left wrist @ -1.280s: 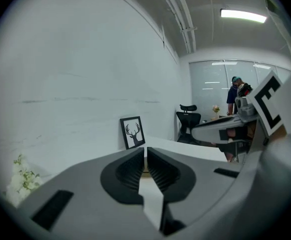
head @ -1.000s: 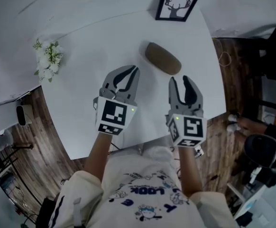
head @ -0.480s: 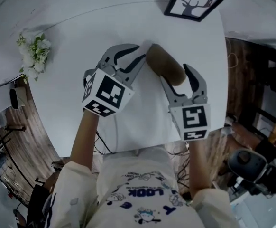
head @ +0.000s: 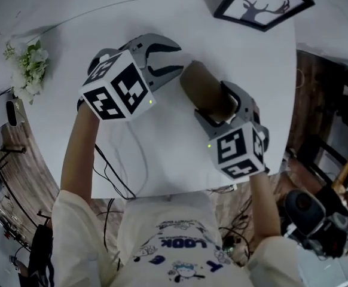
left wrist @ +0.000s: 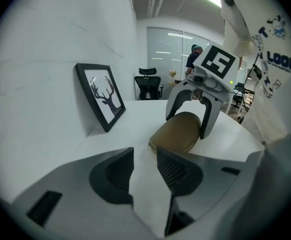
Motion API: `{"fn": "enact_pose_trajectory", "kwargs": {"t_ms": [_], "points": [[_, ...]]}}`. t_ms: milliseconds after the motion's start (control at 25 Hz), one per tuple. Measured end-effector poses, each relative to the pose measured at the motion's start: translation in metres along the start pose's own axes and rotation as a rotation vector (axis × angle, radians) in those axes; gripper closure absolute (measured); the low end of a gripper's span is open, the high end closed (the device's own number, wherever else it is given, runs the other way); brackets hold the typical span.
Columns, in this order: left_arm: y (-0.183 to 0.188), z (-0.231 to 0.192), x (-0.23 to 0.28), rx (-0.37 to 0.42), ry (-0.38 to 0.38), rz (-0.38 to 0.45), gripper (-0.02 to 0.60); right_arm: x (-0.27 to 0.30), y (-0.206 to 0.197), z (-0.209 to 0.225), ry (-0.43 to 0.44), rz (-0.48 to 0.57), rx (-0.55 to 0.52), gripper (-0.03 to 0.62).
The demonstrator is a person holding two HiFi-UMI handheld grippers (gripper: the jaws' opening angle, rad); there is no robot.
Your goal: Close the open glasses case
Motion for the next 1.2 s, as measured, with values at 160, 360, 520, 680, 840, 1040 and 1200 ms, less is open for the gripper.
{"fn": "enact_pose_trajectory", "kwargs": {"t_ms": [160,360,520,680,840,1040,1200], "points": [[-0.004,-0.003,0.014,0.1,-0.104,-0.066,0.451,-0.003,0.002,0.006,0.049,0.024,-0.03,0.252],[-0.01,0.005,0.028,0.168,-0.18,-0.104,0.449,-0.012,-0.005,0.019,0.168,0.004,-0.262,0.252],[-0.011,0.016,0.037,0.24,-0.196,-0.137,0.449,-0.013,-0.007,0.026,0.201,0.026,-0.328,0.252],[-0.008,0.014,0.04,0.243,-0.217,-0.134,0.449,-0.013,-0.009,0.028,0.211,0.034,-0.345,0.252],[-0.007,0.012,0.041,0.272,-0.223,-0.138,0.45,-0.012,-0.008,0.031,0.224,0.023,-0.385,0.252],[-0.003,0.016,0.045,0.347,-0.255,-0.146,0.45,-0.011,-0.008,0.041,0.265,-0.01,-0.513,0.252],[-0.001,0.022,0.048,0.374,-0.285,-0.14,0.461,-0.011,-0.008,0.05,0.305,-0.033,-0.638,0.252]]}}
Point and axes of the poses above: the fingertips, and each gripper's own axes: x forward along the fingers, z to its right, y out of its top, the point moved 8 cm from there along -x, backward along the fingers, and after that the axes turned 4 degrees about -x, right-handed, at the moved point
